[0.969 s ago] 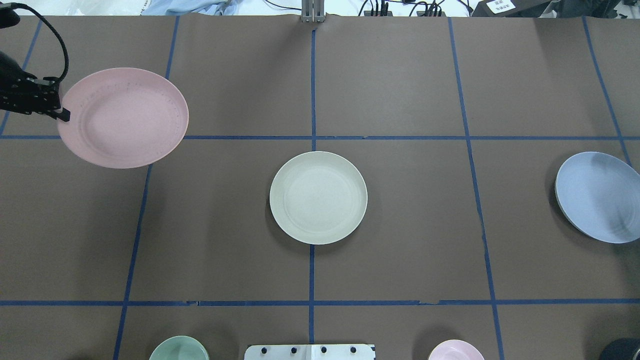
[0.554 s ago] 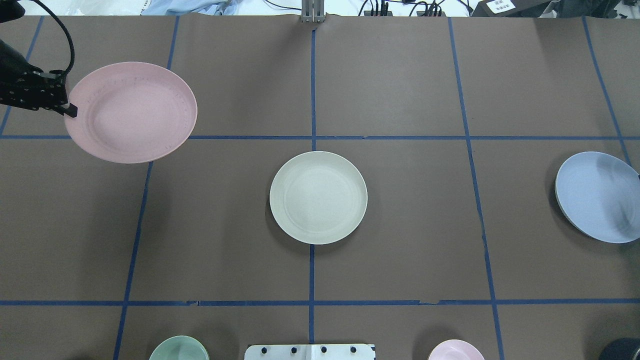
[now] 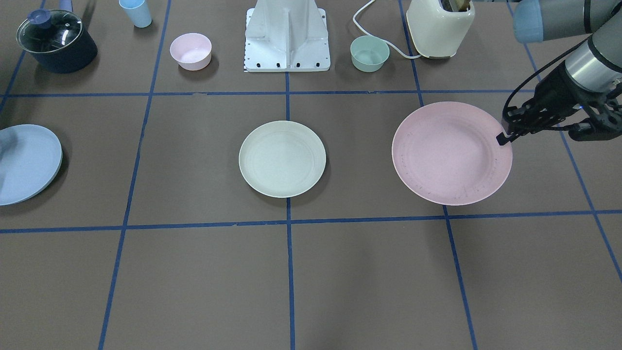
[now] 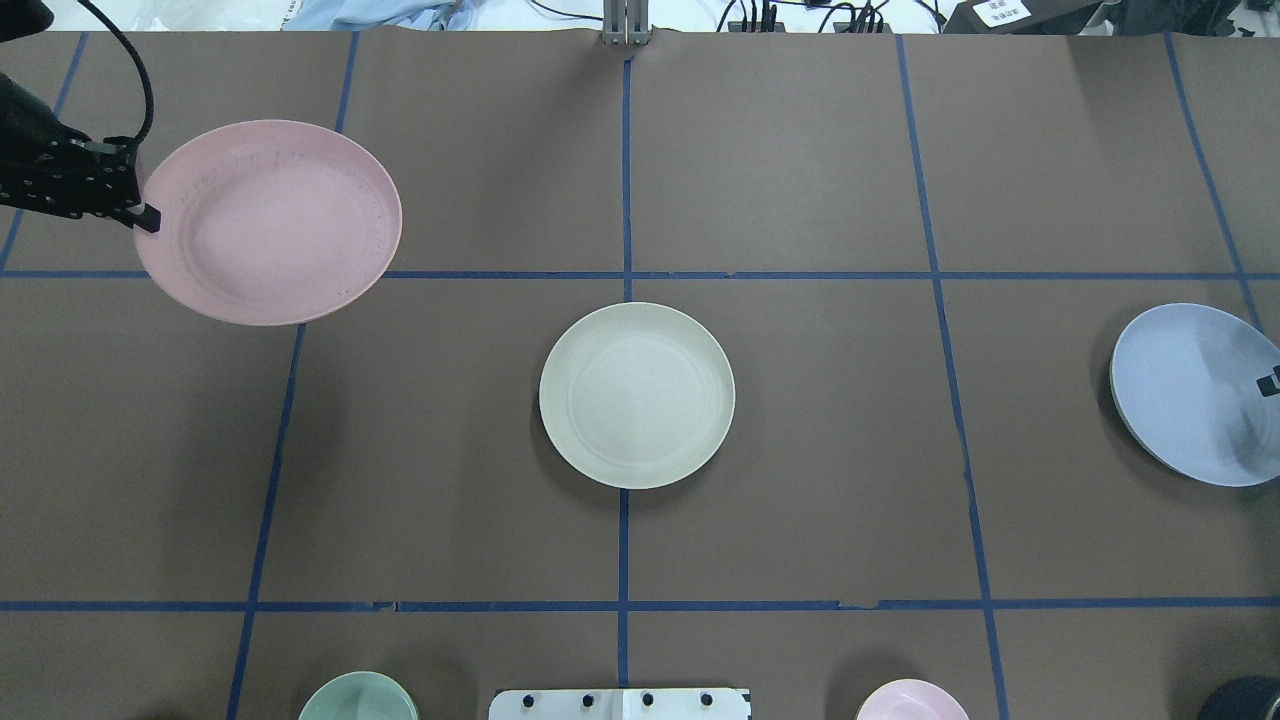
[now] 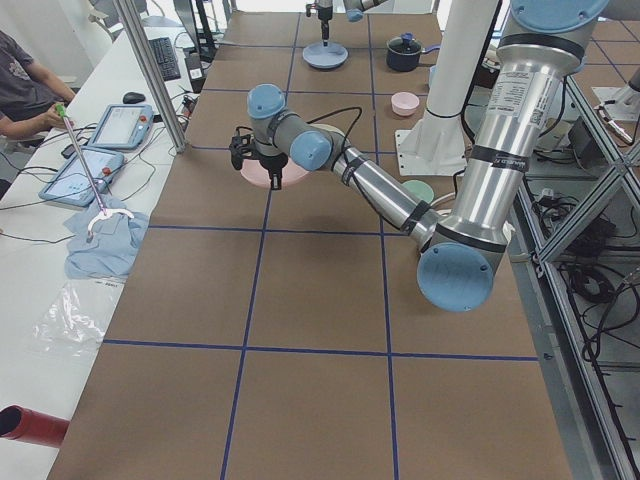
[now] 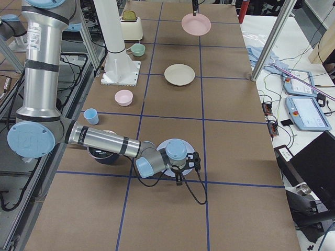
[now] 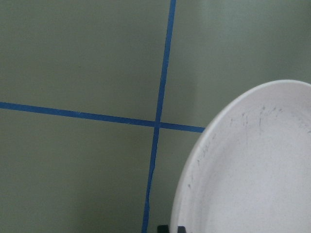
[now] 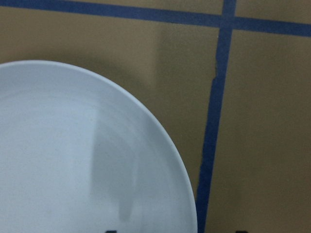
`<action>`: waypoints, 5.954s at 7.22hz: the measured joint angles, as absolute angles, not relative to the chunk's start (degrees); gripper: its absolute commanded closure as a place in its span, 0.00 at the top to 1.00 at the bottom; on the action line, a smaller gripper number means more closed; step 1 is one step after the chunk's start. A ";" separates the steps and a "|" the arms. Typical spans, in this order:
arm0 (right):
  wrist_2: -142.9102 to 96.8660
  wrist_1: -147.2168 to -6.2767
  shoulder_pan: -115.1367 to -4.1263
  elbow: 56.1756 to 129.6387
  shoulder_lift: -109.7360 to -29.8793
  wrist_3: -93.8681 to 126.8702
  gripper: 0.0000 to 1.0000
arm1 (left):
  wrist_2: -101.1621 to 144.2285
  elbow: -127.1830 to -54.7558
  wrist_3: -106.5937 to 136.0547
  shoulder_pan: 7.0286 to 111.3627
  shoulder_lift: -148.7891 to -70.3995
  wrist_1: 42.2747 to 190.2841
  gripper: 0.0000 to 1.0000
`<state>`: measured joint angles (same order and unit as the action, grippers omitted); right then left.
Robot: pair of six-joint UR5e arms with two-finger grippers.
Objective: Stack three plates with pink and blue
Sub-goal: 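Lift the pink plate with the left gripper while the right grasps the blue plate, then carry the pink plate onto the cream plate while the right gripper lifts the blue plate, then open and withdraw the left gripper while the right carries the blue plate over, then lower the blue plate onto the pink plate with the right gripper and release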
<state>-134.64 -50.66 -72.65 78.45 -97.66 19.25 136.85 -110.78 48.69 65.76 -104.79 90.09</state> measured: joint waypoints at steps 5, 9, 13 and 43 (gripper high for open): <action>-136.12 -50.29 -72.20 77.83 -97.55 19.22 0.00 | 136.78 -111.01 49.73 65.50 -105.36 90.14 0.00; -151.30 -50.05 -81.26 82.84 -97.20 19.35 0.00 | 136.32 -111.08 59.90 59.38 -108.94 90.63 0.00; -156.01 -50.22 -84.10 88.55 -93.36 32.53 0.00 | 132.82 -105.49 82.53 45.62 -113.06 109.49 0.00; -115.81 -59.68 -34.23 97.09 -65.37 82.97 1.00 | 126.12 -107.60 72.07 49.13 -102.67 118.21 1.00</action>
<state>-115.81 -59.68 -34.23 97.09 -65.37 82.97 126.12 -107.60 72.07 49.13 -102.67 118.21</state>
